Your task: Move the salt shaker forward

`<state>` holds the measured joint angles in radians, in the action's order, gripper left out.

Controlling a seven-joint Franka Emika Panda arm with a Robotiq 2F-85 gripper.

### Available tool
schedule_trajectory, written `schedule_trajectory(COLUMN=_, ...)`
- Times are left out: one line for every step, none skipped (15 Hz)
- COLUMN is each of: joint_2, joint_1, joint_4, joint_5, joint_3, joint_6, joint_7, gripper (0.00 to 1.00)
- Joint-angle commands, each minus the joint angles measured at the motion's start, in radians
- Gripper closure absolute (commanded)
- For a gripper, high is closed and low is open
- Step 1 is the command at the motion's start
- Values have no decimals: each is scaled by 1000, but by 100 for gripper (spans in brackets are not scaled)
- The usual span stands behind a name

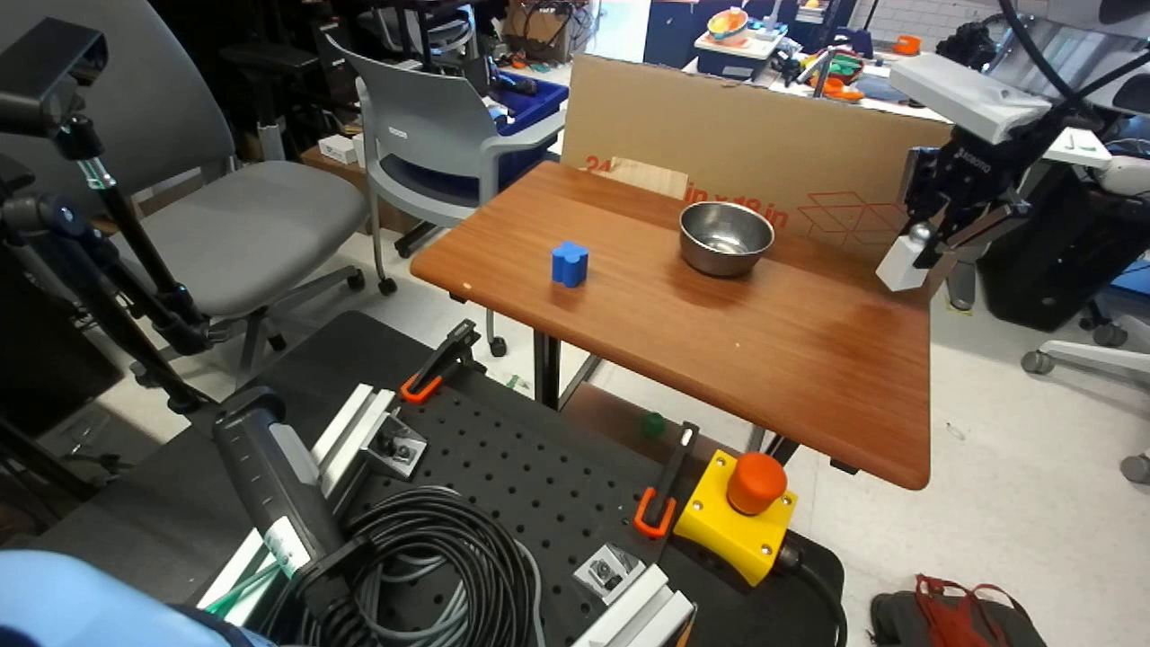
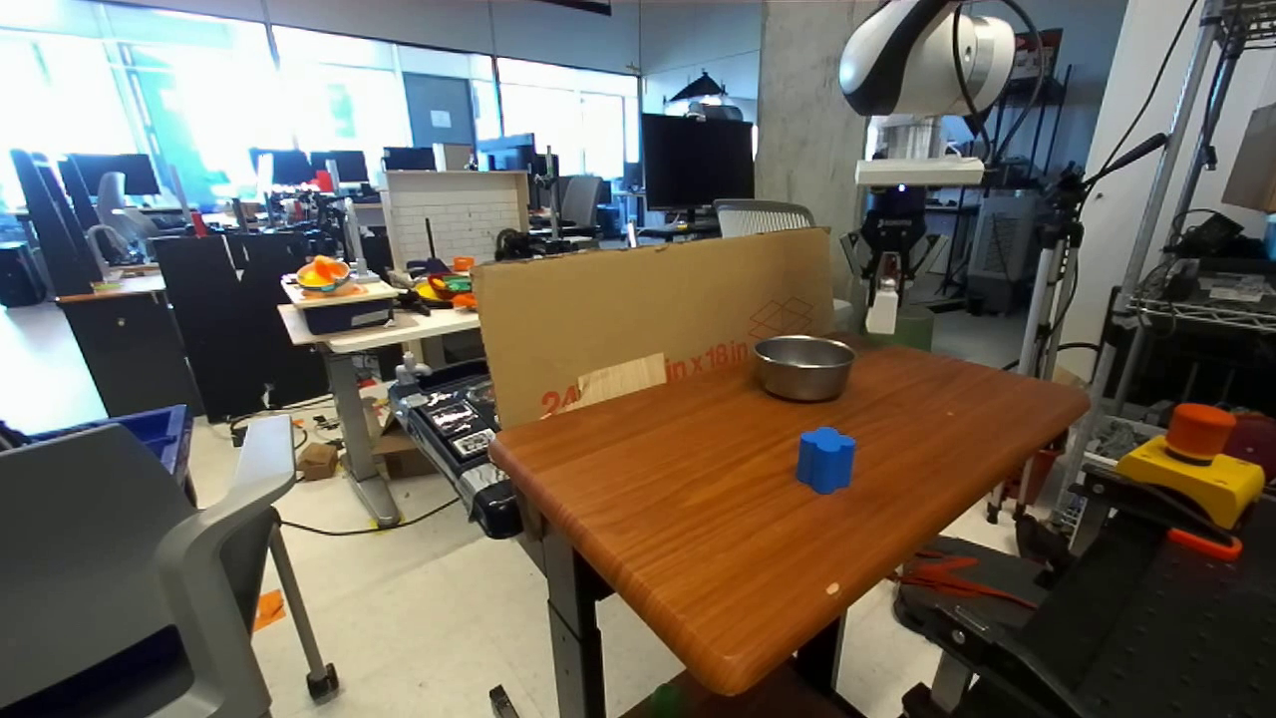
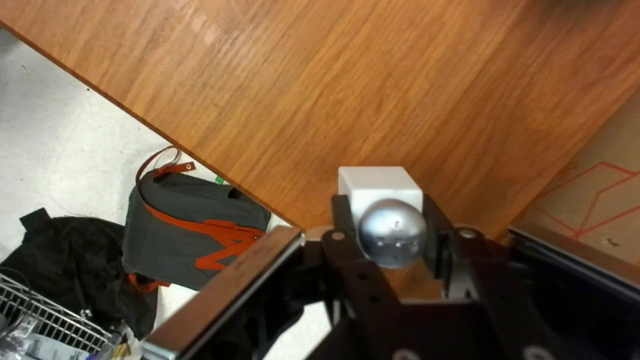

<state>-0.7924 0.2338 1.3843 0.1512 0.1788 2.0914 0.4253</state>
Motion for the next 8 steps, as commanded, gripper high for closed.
schedule_trajectory(joint_2=-115, joint_1=20, joint_4=-170, joint_5=24, joint_3=-1, joint_6=-130, joint_7=30, gripper=91)
schedule_trajectory(joint_2=-133, joint_1=24, joint_4=-193, joint_5=23, joint_3=-3, joint_6=-154, joint_7=30, gripper=91)
schedule_trajectory(joint_2=-148, joint_1=26, joint_4=-214, joint_5=22, joint_3=-3, joint_6=-172, joint_7=30, gripper=91)
schedule_trajectory(joint_2=-158, joint_1=30, joint_4=-230, joint_5=23, joint_3=-4, joint_6=-186, joint_7=26, gripper=91)
schedule_trajectory(joint_2=-162, joint_1=34, joint_4=-240, joint_5=24, joint_3=-6, joint_6=-195, joint_7=20, gripper=56)
schedule_trajectory(joint_2=-155, joint_1=37, joint_4=-243, joint_5=24, joint_3=-10, joint_6=-205, joint_7=6, gripper=38)
schedule_trajectory(joint_2=-143, joint_1=39, joint_4=-235, joint_5=23, joint_3=-12, joint_6=-208, joint_7=-5, gripper=33)
schedule_trajectory(joint_2=-128, joint_1=40, joint_4=-224, joint_5=21, joint_3=-15, joint_6=-214, joint_7=-23, gripper=24)
